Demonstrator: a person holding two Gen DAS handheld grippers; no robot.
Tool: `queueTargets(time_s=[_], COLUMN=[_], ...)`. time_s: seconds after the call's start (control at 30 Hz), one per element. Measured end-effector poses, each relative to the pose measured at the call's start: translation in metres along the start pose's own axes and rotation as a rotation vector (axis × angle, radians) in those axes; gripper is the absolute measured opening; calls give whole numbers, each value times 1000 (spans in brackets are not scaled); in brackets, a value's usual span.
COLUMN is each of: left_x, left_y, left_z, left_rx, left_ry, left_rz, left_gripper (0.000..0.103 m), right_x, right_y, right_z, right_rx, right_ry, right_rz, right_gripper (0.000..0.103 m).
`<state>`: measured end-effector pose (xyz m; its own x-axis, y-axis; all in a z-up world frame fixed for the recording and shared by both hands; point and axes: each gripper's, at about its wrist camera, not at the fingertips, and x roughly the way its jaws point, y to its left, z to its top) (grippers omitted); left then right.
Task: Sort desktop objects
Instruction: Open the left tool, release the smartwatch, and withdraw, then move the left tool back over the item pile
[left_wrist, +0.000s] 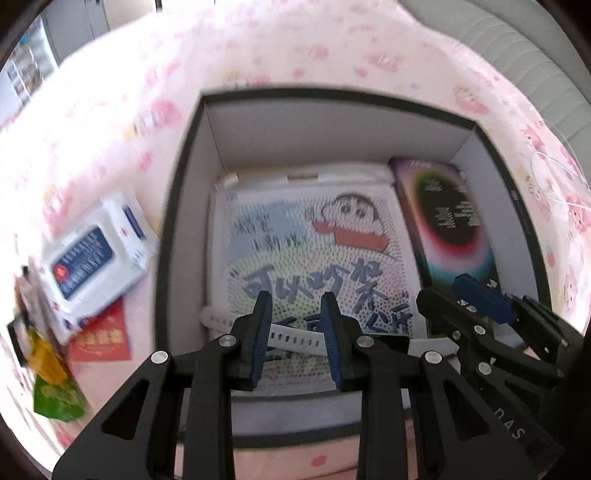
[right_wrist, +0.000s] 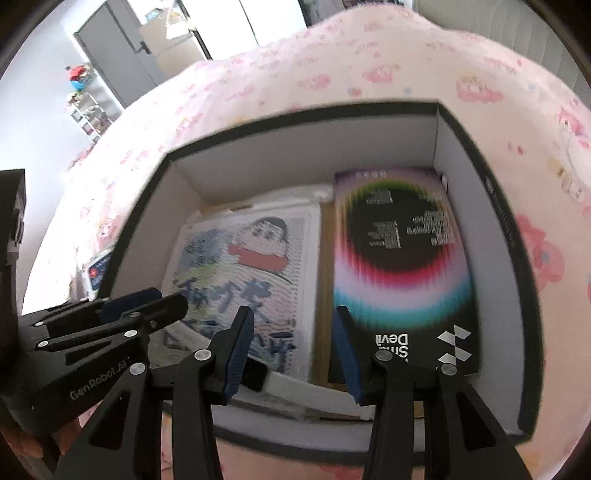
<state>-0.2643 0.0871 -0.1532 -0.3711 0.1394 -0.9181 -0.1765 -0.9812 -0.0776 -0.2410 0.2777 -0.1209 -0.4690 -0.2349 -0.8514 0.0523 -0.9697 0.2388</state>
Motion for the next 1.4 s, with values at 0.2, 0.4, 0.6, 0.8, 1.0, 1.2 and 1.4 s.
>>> queueTargets(time_s=[0.2, 0.4, 0.6, 0.8, 1.0, 1.2, 1.4], left_x=[-57, -87, -128, -153, -149, -133, -96], left_y=[-21, -5, 15, 38, 79, 140, 188], left_z=[5, -17, -53, -87, -107, -108, -70], left_rx=[10, -27, -30, -72, -161, -309, -348], left_ry=[-76, -129, -182, -204, -210, -181, -83], left_rz=[12, -21, 3, 7, -22, -36, -7], left_gripper=[27, 28, 28, 28, 27, 27, 27], right_x=[-32, -67, -86, -91, -73, -46, -6], right_y=[32, 58, 86, 114, 146, 179, 217], right_z=[-14, -23, -45, -68, -80, -71, -56], right_rx=[-78, -102, -123, -150, -196, -229, -264], right_ry=[-81, -140, -147, -131, -89, -54, 10], right_rz=[26, 68, 103, 165, 209, 231, 242], right_gripper=[40, 41, 41, 41, 40, 40, 40])
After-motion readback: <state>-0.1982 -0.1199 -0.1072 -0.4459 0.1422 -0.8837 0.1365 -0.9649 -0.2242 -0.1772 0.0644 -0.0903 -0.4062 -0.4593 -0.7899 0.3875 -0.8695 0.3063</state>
